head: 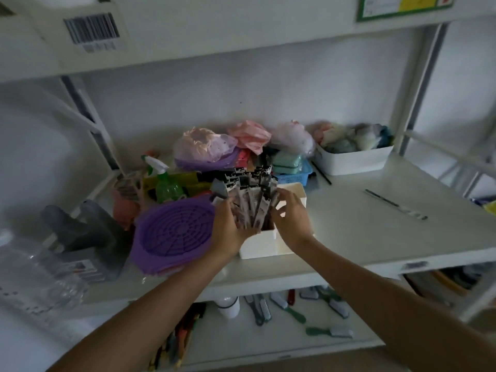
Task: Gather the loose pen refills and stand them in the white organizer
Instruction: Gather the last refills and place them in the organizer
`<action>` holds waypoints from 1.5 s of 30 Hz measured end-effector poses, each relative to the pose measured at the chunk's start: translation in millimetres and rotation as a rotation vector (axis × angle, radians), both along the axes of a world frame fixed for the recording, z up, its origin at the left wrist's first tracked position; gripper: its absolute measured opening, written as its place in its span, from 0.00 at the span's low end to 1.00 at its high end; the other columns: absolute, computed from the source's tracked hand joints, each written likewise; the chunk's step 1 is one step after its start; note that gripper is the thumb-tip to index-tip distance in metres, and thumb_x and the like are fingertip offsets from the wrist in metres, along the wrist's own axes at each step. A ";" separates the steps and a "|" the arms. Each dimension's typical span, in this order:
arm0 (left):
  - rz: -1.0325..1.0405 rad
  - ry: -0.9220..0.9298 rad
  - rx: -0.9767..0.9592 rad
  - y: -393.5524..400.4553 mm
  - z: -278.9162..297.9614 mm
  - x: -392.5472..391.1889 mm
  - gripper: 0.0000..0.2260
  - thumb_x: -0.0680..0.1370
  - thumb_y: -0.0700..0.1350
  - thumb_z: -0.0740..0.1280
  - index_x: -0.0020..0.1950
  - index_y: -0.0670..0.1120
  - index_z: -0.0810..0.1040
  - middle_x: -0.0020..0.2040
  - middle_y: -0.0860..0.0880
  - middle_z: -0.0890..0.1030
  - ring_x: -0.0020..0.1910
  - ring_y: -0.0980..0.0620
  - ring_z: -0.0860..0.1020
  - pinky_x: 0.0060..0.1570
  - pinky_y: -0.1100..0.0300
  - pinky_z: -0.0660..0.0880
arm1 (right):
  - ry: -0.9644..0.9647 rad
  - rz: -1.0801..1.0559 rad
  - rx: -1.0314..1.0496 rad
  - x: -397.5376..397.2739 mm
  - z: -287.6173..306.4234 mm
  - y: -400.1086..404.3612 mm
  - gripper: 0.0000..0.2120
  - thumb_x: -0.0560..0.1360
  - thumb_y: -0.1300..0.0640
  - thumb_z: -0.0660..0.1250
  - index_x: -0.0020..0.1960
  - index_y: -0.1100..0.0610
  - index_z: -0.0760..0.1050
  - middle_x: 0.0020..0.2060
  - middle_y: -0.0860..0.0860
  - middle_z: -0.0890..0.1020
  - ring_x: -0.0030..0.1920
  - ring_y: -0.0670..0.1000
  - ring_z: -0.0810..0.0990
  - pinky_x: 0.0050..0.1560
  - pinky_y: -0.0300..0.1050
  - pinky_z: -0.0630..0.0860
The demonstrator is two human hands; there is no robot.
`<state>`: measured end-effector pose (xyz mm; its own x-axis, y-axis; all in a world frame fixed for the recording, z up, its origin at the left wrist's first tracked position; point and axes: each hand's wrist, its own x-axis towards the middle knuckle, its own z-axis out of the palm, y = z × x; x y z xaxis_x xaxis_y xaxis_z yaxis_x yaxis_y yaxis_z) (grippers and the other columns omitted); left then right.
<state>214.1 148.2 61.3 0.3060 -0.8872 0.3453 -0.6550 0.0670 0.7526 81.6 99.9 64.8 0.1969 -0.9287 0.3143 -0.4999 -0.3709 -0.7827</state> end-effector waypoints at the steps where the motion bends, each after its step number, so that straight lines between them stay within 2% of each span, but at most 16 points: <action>1: 0.021 -0.007 -0.028 1.7 0.7 -4.4 0.34 0.62 0.41 0.79 0.64 0.40 0.67 0.56 0.47 0.73 0.51 0.53 0.74 0.47 0.62 0.77 | 0.040 0.007 0.005 -6.3 1.1 3.2 0.21 0.75 0.61 0.62 0.68 0.58 0.66 0.60 0.57 0.76 0.51 0.56 0.81 0.47 0.43 0.75; 4: 0.088 -0.055 -0.147 3.3 6.4 -28.8 0.31 0.68 0.37 0.74 0.68 0.42 0.65 0.63 0.39 0.69 0.58 0.46 0.73 0.55 0.52 0.77 | 0.156 0.014 0.051 -34.8 2.1 6.0 0.23 0.76 0.60 0.62 0.70 0.58 0.65 0.64 0.56 0.73 0.57 0.56 0.78 0.57 0.49 0.74; 7: -0.043 -0.097 -0.226 -3.7 16.0 -79.7 0.24 0.72 0.34 0.69 0.66 0.42 0.68 0.61 0.40 0.69 0.45 0.55 0.72 0.51 0.59 0.76 | 0.226 -0.023 0.113 -83.5 1.2 -5.5 0.17 0.75 0.63 0.63 0.64 0.61 0.72 0.61 0.59 0.77 0.58 0.57 0.77 0.60 0.45 0.71; 9: -0.115 -0.067 -0.216 -18.0 17.6 -125.3 0.21 0.72 0.34 0.68 0.65 0.43 0.70 0.59 0.42 0.69 0.43 0.55 0.70 0.49 0.60 0.74 | 0.269 -0.061 0.178 -127.6 -2.7 -15.7 0.14 0.74 0.64 0.62 0.59 0.62 0.76 0.58 0.59 0.80 0.57 0.57 0.78 0.59 0.42 0.71; 14: -0.231 -0.017 0.006 -62.0 -3.6 -218.1 0.17 0.74 0.39 0.68 0.62 0.43 0.73 0.52 0.47 0.67 0.48 0.52 0.70 0.54 0.55 0.74 | 0.314 -0.205 0.331 -228.8 -28.2 -35.9 0.14 0.74 0.64 0.60 0.57 0.59 0.78 0.57 0.57 0.81 0.57 0.55 0.78 0.58 0.42 0.72; 18: -0.298 -0.132 0.194 -96.6 -36.0 -267.1 0.16 0.74 0.41 0.67 0.61 0.44 0.75 0.62 0.41 0.71 0.59 0.45 0.73 0.62 0.52 0.73 | 0.328 -0.267 0.408 -286.0 -47.5 -58.1 0.15 0.74 0.63 0.59 0.56 0.56 0.79 0.58 0.56 0.81 0.57 0.56 0.79 0.58 0.43 0.74; 23: -0.524 -0.377 0.361 -160.8 -56.1 -312.4 0.18 0.77 0.42 0.63 0.68 0.46 0.70 0.71 0.42 0.68 0.70 0.46 0.67 0.70 0.59 0.61 | 0.339 -0.270 0.430 -329.4 -49.9 -113.1 0.14 0.75 0.62 0.59 0.57 0.56 0.78 0.58 0.55 0.80 0.57 0.55 0.78 0.58 0.44 0.74; 27: -0.462 -0.437 0.417 -225.4 -71.3 -333.6 0.19 0.79 0.41 0.58 0.71 0.45 0.66 0.73 0.42 0.66 0.72 0.46 0.64 0.70 0.60 0.60 | 0.359 -0.273 0.429 -343.6 -49.7 -171.3 0.14 0.74 0.63 0.60 0.58 0.57 0.77 0.60 0.55 0.79 0.59 0.55 0.77 0.58 0.42 0.73; 31: -0.356 -0.588 0.553 -266.6 -94.0 -353.7 0.24 0.80 0.43 0.55 0.76 0.45 0.53 0.76 0.38 0.57 0.76 0.43 0.56 0.71 0.54 0.58 | 0.378 -0.237 0.497 -341.6 -60.6 -215.1 0.16 0.76 0.63 0.60 0.62 0.63 0.72 0.62 0.58 0.77 0.63 0.56 0.75 0.59 0.41 0.72; 34: -0.389 -0.768 0.547 -270.6 -105.1 -368.4 0.21 0.79 0.40 0.54 0.73 0.42 0.60 0.73 0.40 0.63 0.72 0.40 0.62 0.69 0.49 0.61 | 0.274 -0.230 0.624 -334.9 -65.8 -242.8 0.12 0.74 0.64 0.62 0.56 0.65 0.77 0.55 0.60 0.81 0.54 0.58 0.81 0.53 0.44 0.78; 36: -0.372 -0.771 0.558 -266.6 -111.6 -369.2 0.19 0.78 0.44 0.56 0.68 0.42 0.68 0.69 0.42 0.70 0.66 0.42 0.71 0.67 0.49 0.67 | 0.229 -0.203 0.707 -329.9 -66.9 -255.4 0.09 0.73 0.64 0.63 0.48 0.65 0.79 0.45 0.60 0.82 0.41 0.57 0.82 0.43 0.44 0.80; 37: -0.317 -0.751 0.551 -264.3 -115.4 -366.0 0.19 0.77 0.46 0.56 0.65 0.42 0.71 0.64 0.43 0.74 0.60 0.45 0.75 0.65 0.50 0.71 | 0.232 -0.178 0.728 -328.0 -69.4 -261.7 0.08 0.73 0.63 0.62 0.47 0.64 0.80 0.43 0.60 0.81 0.40 0.57 0.82 0.42 0.43 0.79; 39: -0.307 -0.778 0.533 -256.1 -106.7 -363.0 0.17 0.77 0.45 0.56 0.63 0.40 0.72 0.58 0.44 0.75 0.51 0.50 0.75 0.57 0.54 0.72 | 0.248 -0.109 0.721 -324.3 -74.6 -269.9 0.08 0.74 0.62 0.61 0.42 0.60 0.79 0.42 0.58 0.80 0.46 0.57 0.83 0.49 0.44 0.79; 41: -0.287 -0.700 0.531 -242.4 -91.9 -365.3 0.13 0.76 0.39 0.60 0.57 0.39 0.77 0.54 0.42 0.77 0.52 0.49 0.76 0.54 0.56 0.72 | 0.209 -0.017 0.690 -317.7 -79.7 -275.1 0.13 0.73 0.64 0.60 0.33 0.53 0.74 0.41 0.55 0.78 0.43 0.56 0.80 0.51 0.48 0.78; 43: -0.214 -0.717 0.542 -221.8 -67.4 -359.2 0.09 0.68 0.40 0.63 0.41 0.46 0.83 0.41 0.47 0.83 0.44 0.53 0.81 0.49 0.64 0.76 | 0.048 0.085 0.707 -306.9 -75.5 -274.6 0.16 0.72 0.69 0.60 0.32 0.53 0.75 0.37 0.55 0.77 0.34 0.56 0.76 0.39 0.47 0.78; 45: -0.074 -0.723 0.530 -208.0 -52.7 -345.7 0.11 0.70 0.36 0.62 0.46 0.43 0.82 0.47 0.44 0.83 0.50 0.50 0.80 0.55 0.62 0.74 | -0.065 0.229 0.757 -292.4 -59.5 -266.6 0.11 0.72 0.72 0.59 0.40 0.62 0.78 0.32 0.56 0.76 0.27 0.54 0.73 0.25 0.38 0.73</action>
<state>-131.6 -59.7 8.7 0.1083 -0.9937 -0.0286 -0.9886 -0.1107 0.1022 -210.8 -166.7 5.3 0.4121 -0.8332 -0.3687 -0.4203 0.1852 -0.8883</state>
